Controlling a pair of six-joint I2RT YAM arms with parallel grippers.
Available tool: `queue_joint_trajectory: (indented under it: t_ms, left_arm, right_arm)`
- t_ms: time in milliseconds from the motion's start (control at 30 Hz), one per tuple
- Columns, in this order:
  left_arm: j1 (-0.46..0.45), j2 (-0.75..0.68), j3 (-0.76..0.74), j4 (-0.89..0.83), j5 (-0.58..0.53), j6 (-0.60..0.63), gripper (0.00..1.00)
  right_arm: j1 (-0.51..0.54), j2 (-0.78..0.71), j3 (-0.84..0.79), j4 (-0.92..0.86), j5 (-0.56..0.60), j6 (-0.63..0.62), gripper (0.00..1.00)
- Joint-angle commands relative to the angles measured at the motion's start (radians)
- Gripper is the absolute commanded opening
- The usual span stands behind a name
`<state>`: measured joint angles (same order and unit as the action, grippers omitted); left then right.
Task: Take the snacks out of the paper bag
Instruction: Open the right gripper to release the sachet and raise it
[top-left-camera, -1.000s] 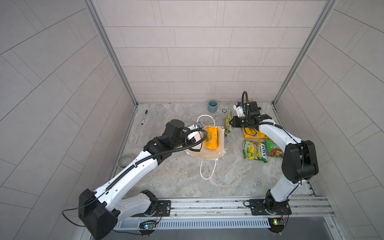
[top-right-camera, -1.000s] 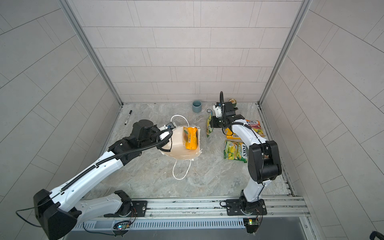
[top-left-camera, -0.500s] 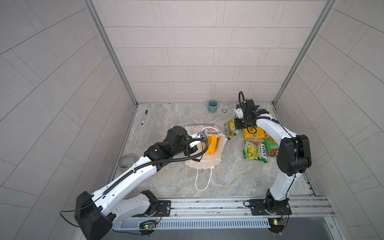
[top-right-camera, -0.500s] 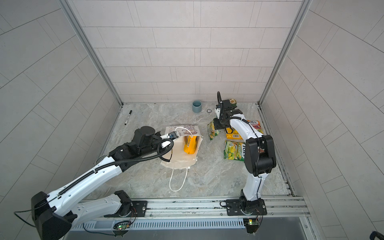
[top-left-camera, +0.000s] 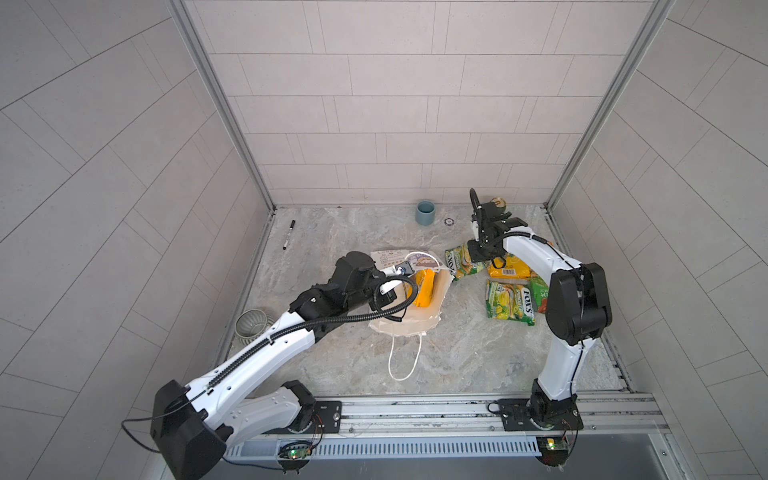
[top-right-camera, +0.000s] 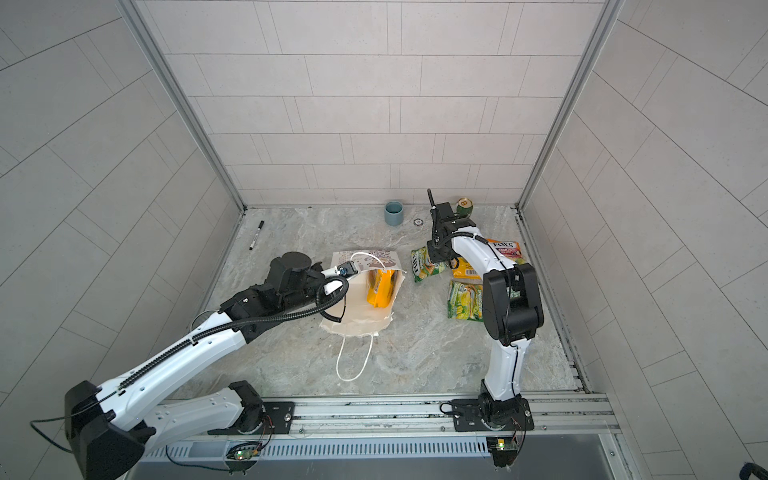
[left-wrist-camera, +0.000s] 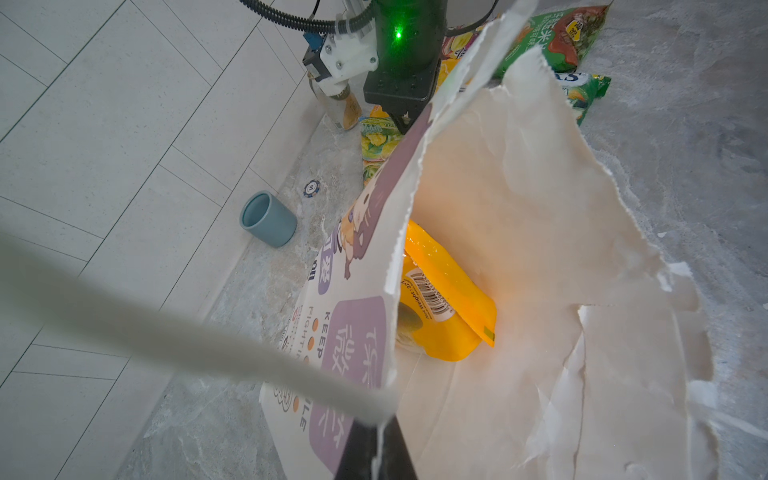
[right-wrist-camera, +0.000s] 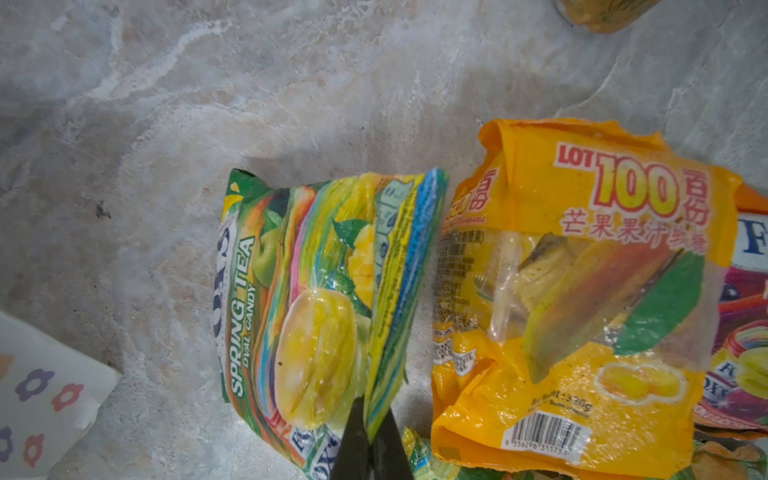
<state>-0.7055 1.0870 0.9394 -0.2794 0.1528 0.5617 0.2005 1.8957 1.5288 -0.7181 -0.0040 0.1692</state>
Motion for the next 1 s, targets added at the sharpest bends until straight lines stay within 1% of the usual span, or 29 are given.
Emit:
queue_joint_trajectory:
  t_ms: [0,133,300,467,500,600,667,867,967]
  left_arm:
    - [-0.006,0.022,0.007,0.026,-0.015,-0.03,0.0]
    - [-0.007,0.049,0.037,-0.001,-0.027,-0.043,0.0]
    - [-0.007,0.044,0.038,-0.003,-0.029,-0.049,0.0]
    - [-0.007,0.044,0.047,-0.006,-0.05,-0.056,0.0]
    - [-0.007,0.044,0.05,-0.007,-0.064,-0.061,0.0]
    - [-0.007,0.034,0.057,-0.008,-0.086,-0.07,0.0]
    - [-0.006,0.032,0.061,-0.013,-0.092,-0.077,0.0]
    - [-0.006,0.034,0.085,-0.044,-0.12,-0.103,0.0]
    - [-0.007,0.043,0.109,-0.069,-0.135,-0.123,0.0]
  right_arm:
    - [0.001,0.041,0.018,0.006,0.078,0.056,0.0]
    - [0.001,0.048,0.013,0.021,0.134,0.076,0.0]
    - [0.001,0.052,0.015,0.021,0.155,0.078,0.0]
    - [0.001,0.04,0.012,0.009,0.139,0.091,0.14]
    - [0.002,0.034,0.009,0.012,0.138,0.095,0.18]
    - [0.002,0.013,0.011,0.003,0.144,0.098,0.25]
    - [0.001,-0.003,0.017,-0.007,0.155,0.102,0.26]
    - [0.003,-0.056,0.059,-0.076,0.18,0.115,0.27]
    - [0.009,-0.108,0.076,-0.111,0.149,0.115,0.28]
